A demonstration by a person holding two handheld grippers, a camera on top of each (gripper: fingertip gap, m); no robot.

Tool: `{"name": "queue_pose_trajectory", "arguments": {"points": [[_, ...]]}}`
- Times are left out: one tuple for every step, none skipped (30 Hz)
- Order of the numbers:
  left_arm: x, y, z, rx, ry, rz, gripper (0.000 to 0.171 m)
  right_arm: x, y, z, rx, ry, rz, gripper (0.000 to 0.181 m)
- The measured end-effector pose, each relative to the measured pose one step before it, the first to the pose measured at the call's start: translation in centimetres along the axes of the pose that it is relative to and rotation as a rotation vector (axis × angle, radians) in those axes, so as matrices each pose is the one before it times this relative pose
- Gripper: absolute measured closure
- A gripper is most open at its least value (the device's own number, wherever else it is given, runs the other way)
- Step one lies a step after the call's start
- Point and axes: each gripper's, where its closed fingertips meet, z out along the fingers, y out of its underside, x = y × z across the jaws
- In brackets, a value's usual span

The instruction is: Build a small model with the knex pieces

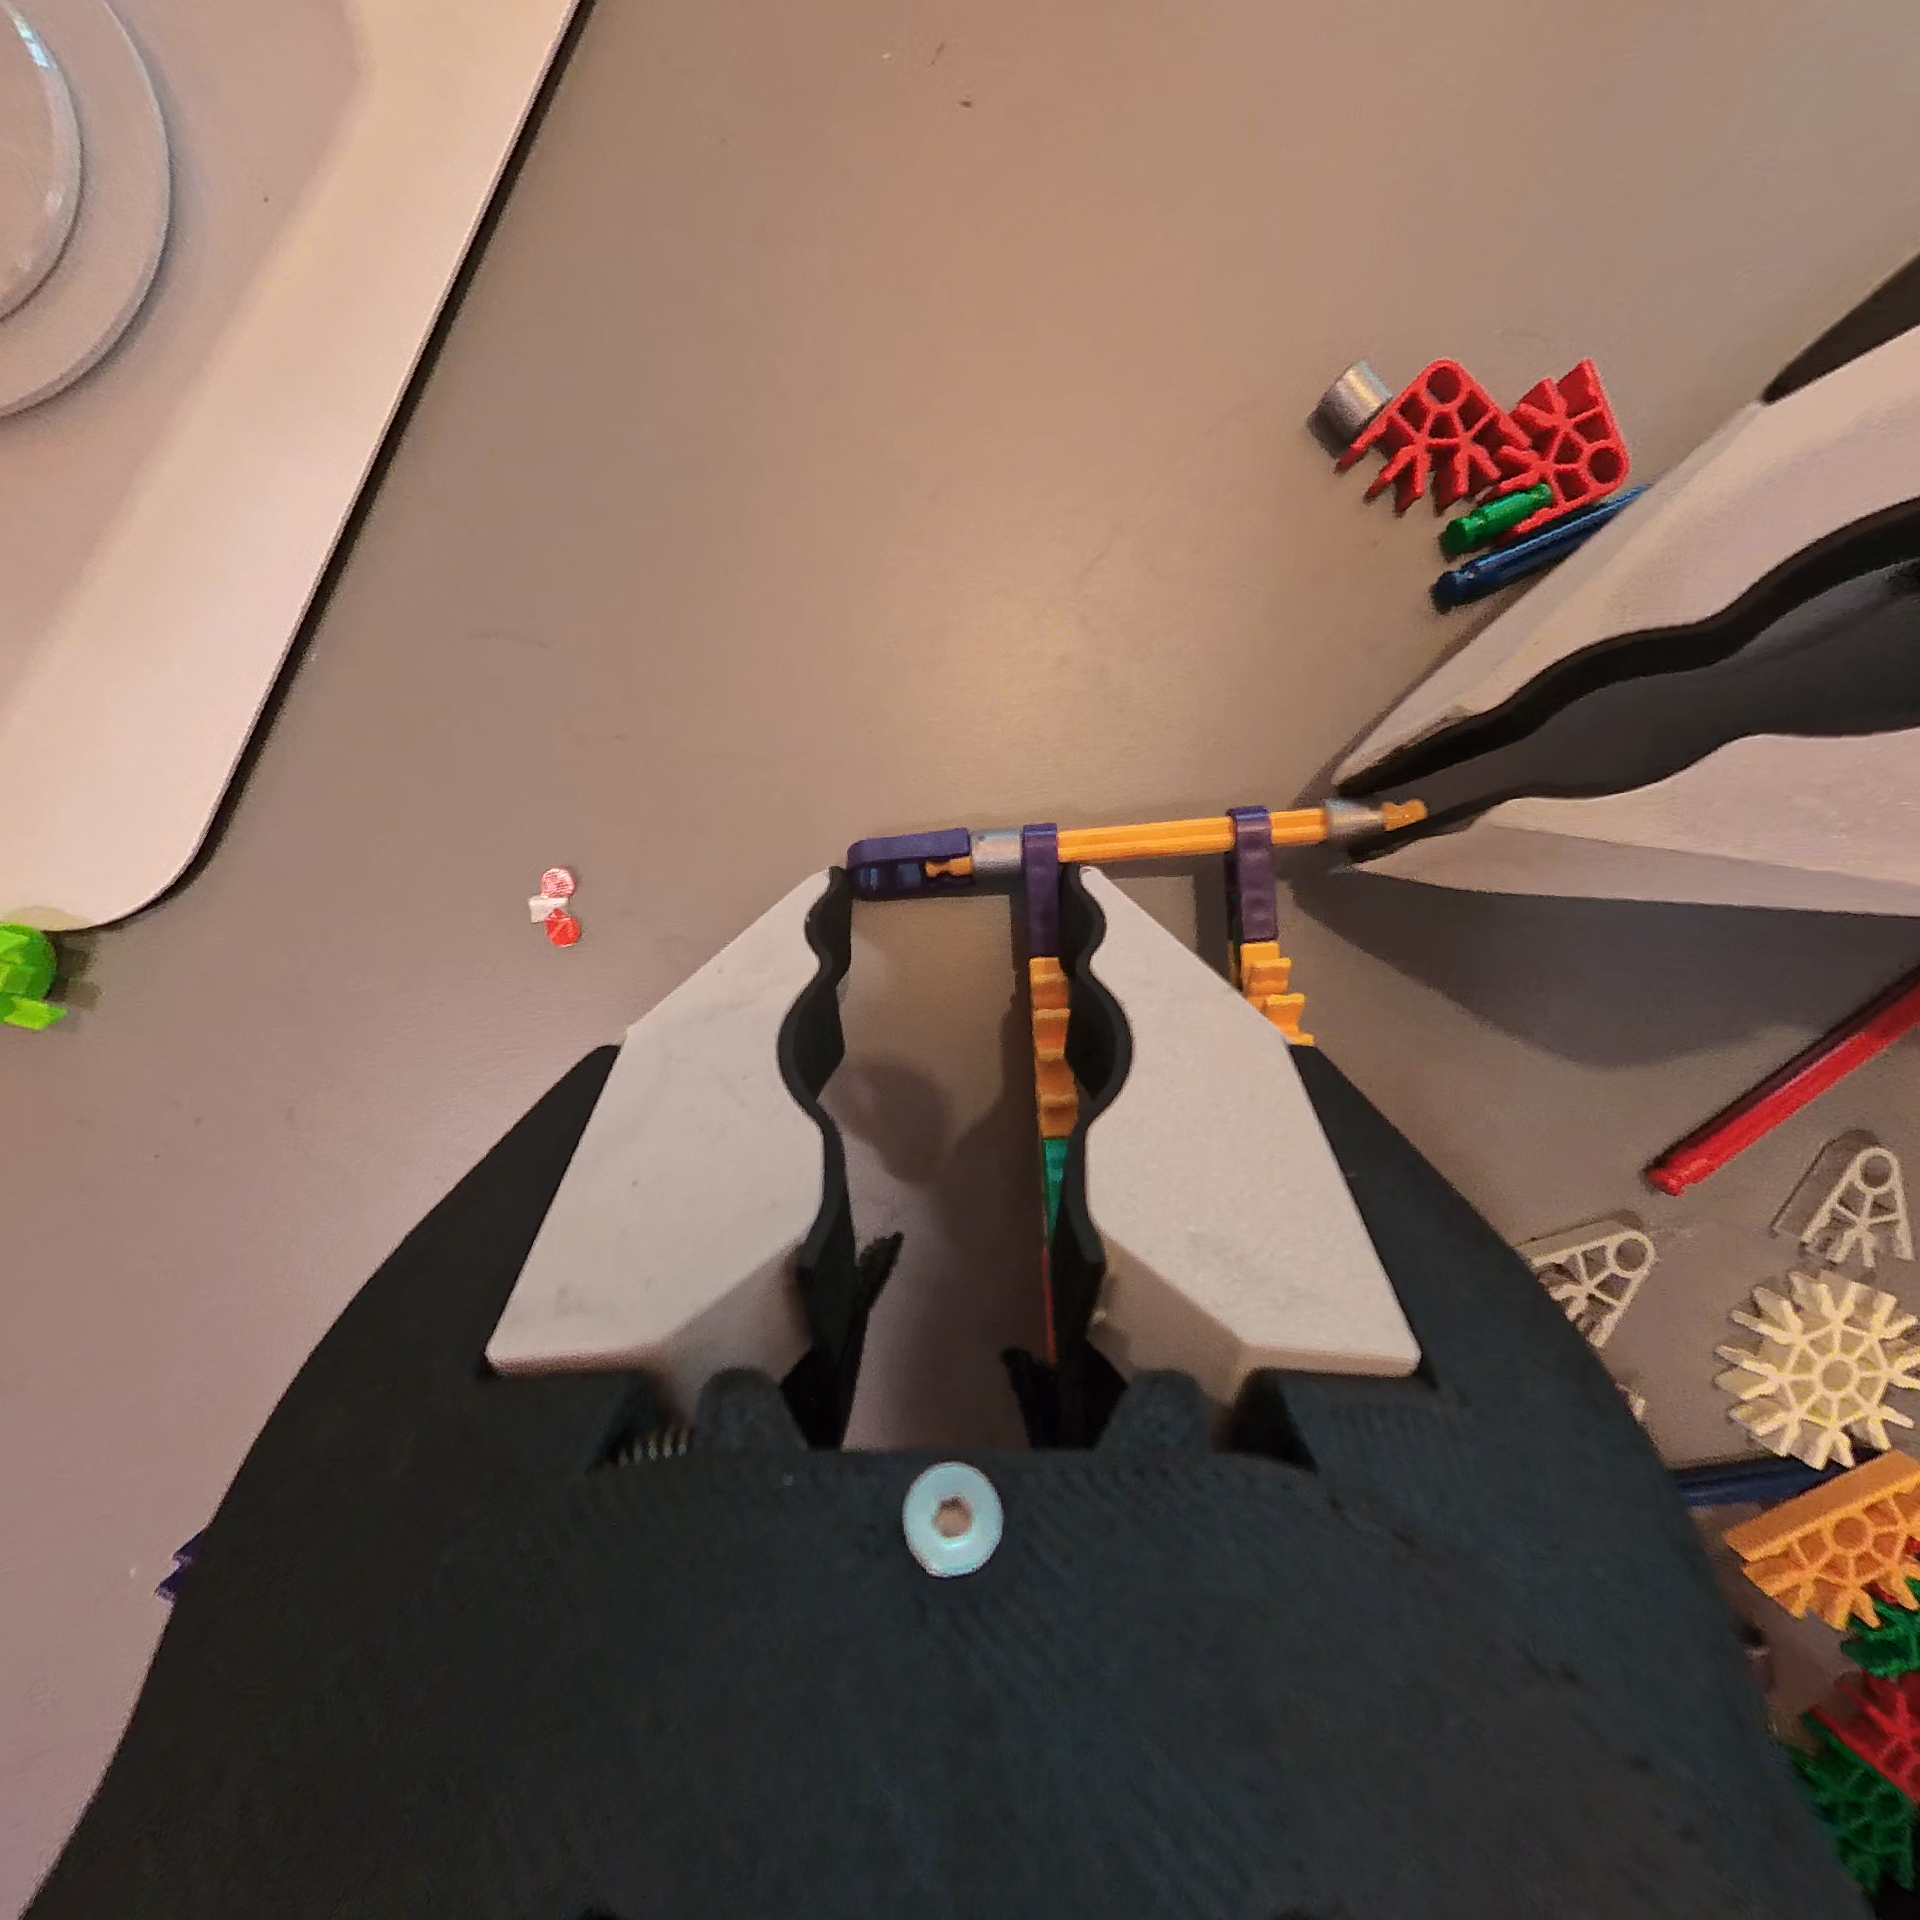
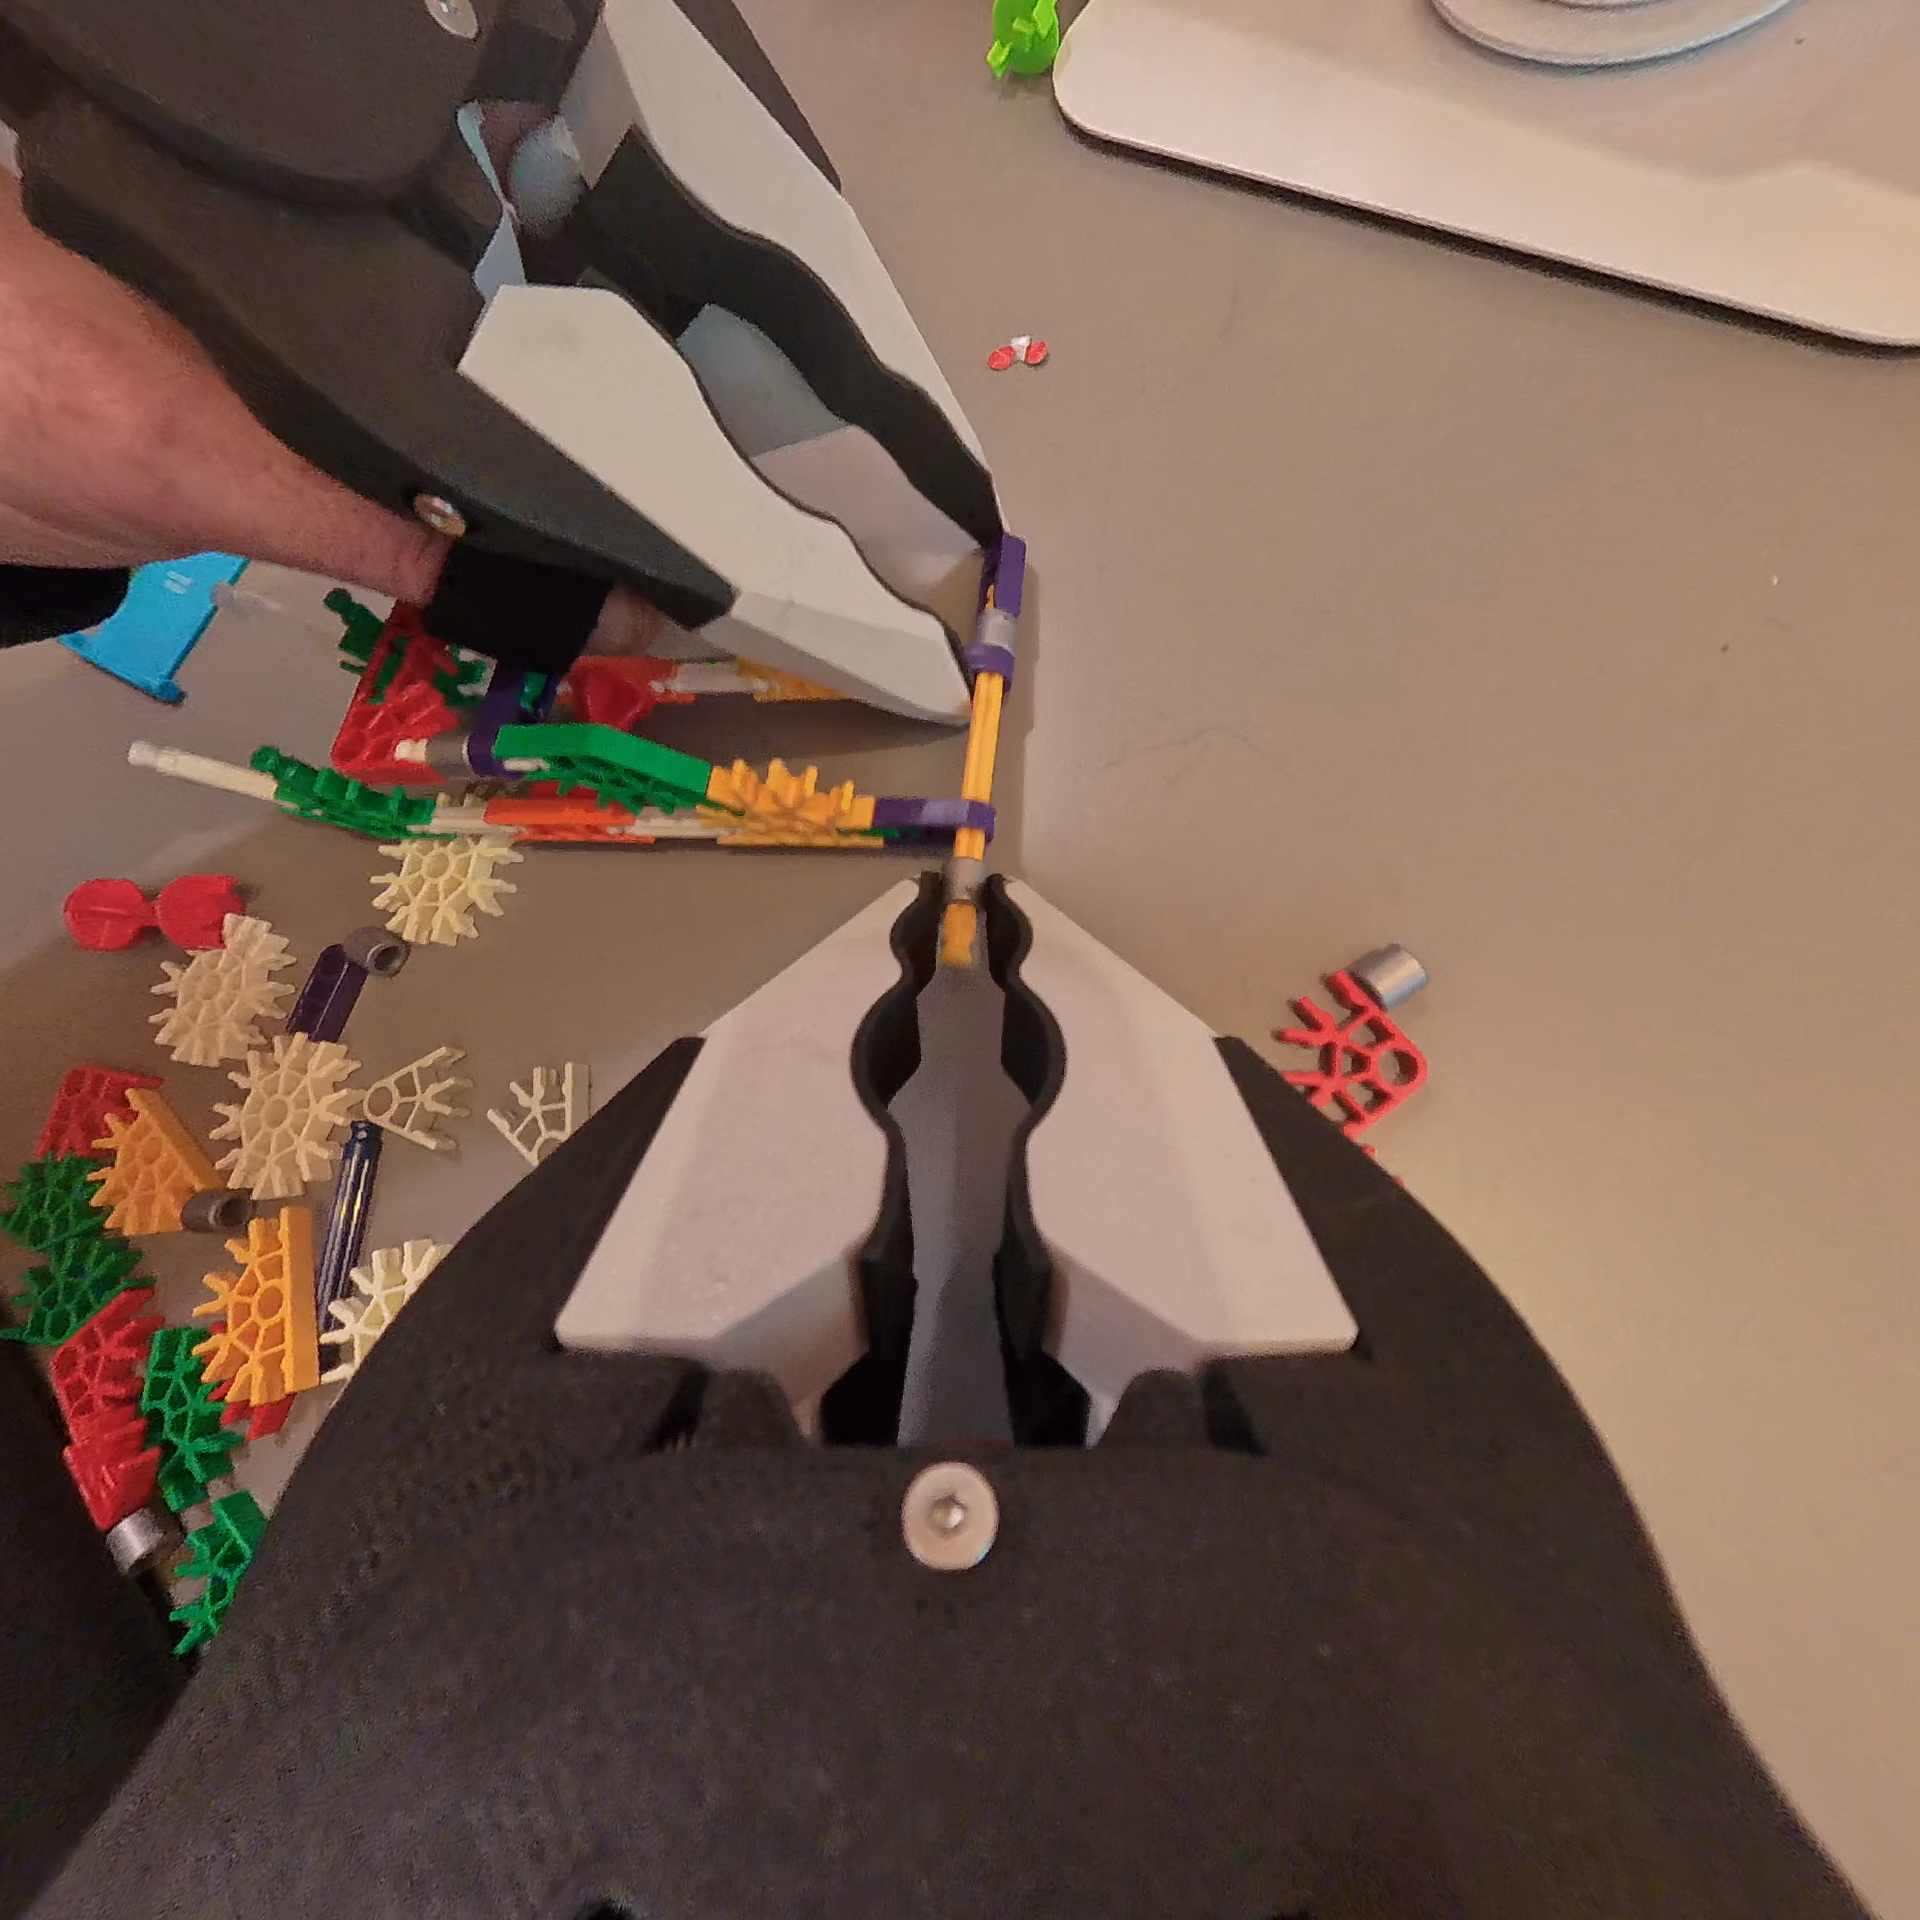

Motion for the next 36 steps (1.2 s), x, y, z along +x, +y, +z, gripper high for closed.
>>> {"name": "queue_pose_trajectory", "arguments": {"points": [[0.213,-0.010,0.011,-0.00087,0.0048,0.0018,0.135,-0.030,-0.131,0.206,-0.0069,0.0047,-0.0096,0.175],[0.283,-0.024,0.019,0.00013,0.0077,0.0033,0.135,-0.003,-0.050,0.252,-0.0139,0.0044,-0.0113,0.175],[-0.017,0.017,0.021,-0.00297,-0.0112,0.0093,0.135,0.049,-0.051,0.259,-0.0124,0.0040,-0.0113,0.175],[-0.089,0.048,0.000,-0.00398,-0.0129,0.0096,0.135,0.005,-0.070,0.270,-0.0072,-0.0029,-0.0074,0.175],[0.000,0.028,-0.014,-0.00246,0.0009,0.0000,0.135,-0.083,0.123,0.310,-0.0166,-0.0115,-0.0041,0.173],[0.020,0.002,-0.002,0.00047,0.0050,-0.0042,0.135,-0.118,0.240,0.234,-0.0252,-0.0137,0.0000,0.172],[-0.036,0.033,0.005,-0.00139,-0.0018,0.0047,0.135,-0.060,0.008,-0.034,-0.0060,-0.0083,0.0020,0.168],[-0.011,0.008,-0.027,-0.00102,0.0001,0.0048,0.135,-0.019,-0.106,-0.223,0.0071,-0.0018,-0.0009,0.164],[0.024,0.012,-0.018,-0.00023,0.0042,-0.0032,0.135,0.029,0.042,-0.286,0.0029,0.0032,-0.0024,0.156],[-0.012,0.020,-0.013,0.00151,0.0022,-0.0025,0.135,0.011,0.119,-0.411,0.0014,0.0044,-0.0026,0.153],[-0.027,0.017,0.000,0.00172,0.0002,-0.0016,0.135,-0.063,0.074,-0.533,0.0081,0.0023,-0.0056,0.153],[-0.020,0.024,-0.015,0.00145,0.0007,-0.0013,0.135,-0.098,0.111,-0.504,0.0075,0.0015,-0.0080,0.153],[-0.012,-0.003,0.000,0.00142,0.0003,-0.0028,0.135,-0.053,0.284,-0.352,-0.0052,0.0047,-0.0095,0.153],[-0.004,-0.006,0.014,0.00090,0.0000,-0.0008,0.135,-0.003,0.379,-0.223,-0.0125,0.0085,-0.0114,0.154],[-0.015,-0.015,0.010,-0.00211,-0.0009,-0.0002,0.135,-0.029,0.355,-0.150,-0.0107,0.0078,-0.0127,0.156],[-0.036,-0.003,0.006,-0.00478,-0.0040,0.0015,0.135,-0.031,0.305,-0.098,-0.0067,0.0053,-0.0102,0.156],[-0.035,-0.012,0.022,-0.00519,-0.0047,0.0007,0.135,-0.078,0.245,-0.065,-0.0023,-0.0001,-0.0058,0.158],[0.032,-0.005,0.017,-0.00431,0.0000,-0.0001,0.135,-0.125,0.127,-0.048,0.0049,-0.0049,-0.0024,0.162],[0.080,-0.007,0.017,-0.00405,0.0033,-0.0017,0.134,-0.062,0.052,-0.018,0.0067,-0.0028,0.0026,0.163],[0.038,0.022,-0.021,-0.00545,0.0028,-0.0032,0.134,-0.024,0.089,0.076,-0.0002,-0.0023,0.0041,0.163],[0.147,-0.007,-0.031,-0.00209,0.0106,-0.0036,0.134,-0.039,0.086,0.132,-0.0035,-0.0032,0.0010,0.165],[0.193,-0.023,-0.013,0.00202,0.0130,-0.0054,0.135,-0.023,0.012,0.141,-0.0029,0.0008,-0.0028,0.165],[0.086,-0.013,-0.006,0.00102,0.0056,-0.0051,0.136,-0.024,-0.036,0.164,-0.0023,0.0023,-0.0070,0.166],[0.061,0.005,-0.010,-0.00233,0.0006,0.0017,0.138,-0.050,-0.015,0.200,-0.0024,-0.0001,-0.0087,0.169],[0.179,0.029,-0.007,-0.00422,0.0049,0.0051,0.142,0.013,0.065,0.228,-0.0071,0.0027,-0.0080,0.171],[0.527,0.040,0.024,-0.00425,0.0252,0.0100,0.159,0.092,0.051,0.165,-0.0066,0.0075,-0.0079,0.172],[0.403,0.036,0.077,-0.00283,0.0156,0.0078,0.167,0.053,-0.034,0.133,0.0001,0.0042,-0.0075,0.174],[0.057,-0.060,0.030,0.00229,-0.0054,0.0006,0.167,0.040,0.009,0.115,-0.0027,0.0004,-0.0058,0.174],[0.165,-0.014,-0.007,-0.00062,0.0047,0.0001,0.163,0.075,0.013,0.024,-0.0022,0.0020,-0.0033,0.173],[0.096,0.032,-0.035,-0.00418,0.0030,-0.0026,0.158,0.067,-0.033,-0.128,0.0002,0.0001,0.0001,0.171],[-0.366,0.044,-0.122,-0.00306,-0.0231,-0.0044,0.150,0.011,-0.098,-0.251,0.0066,-0.0023,0.0011,0.171],[-0.353,0.016,-0.232,0.00297,-0.0178,-0.0037,0.144,0.012,-0.120,-0.333,0.0099,-0.0013,0.0011,0.170],[-0.015,-0.115,-0.303,0.01197,0.0088,-0.0081,0.141,0.056,0.004,-0.341,0.0027,0.0010,0.0016,0.169],[0.027,-0.212,-0.354,0.01734,0.0118,-0.0105,0.140,0.060,0.040,-0.348,0.0011,0.0021,-0.0008,0.168],[-0.149,-0.149,-0.384,0.01084,-0.0024,-0.0052,0.138,0.016,-0.018,-0.401,0.0061,0.0004,-0.0032,0.168],[-0.172,-0.126,-0.409,0.00739,-0.0077,0.0076,0.135,-0.086,-0.116,-0.450,0.0118,-0.0038,-0.0057,0.167]]}}
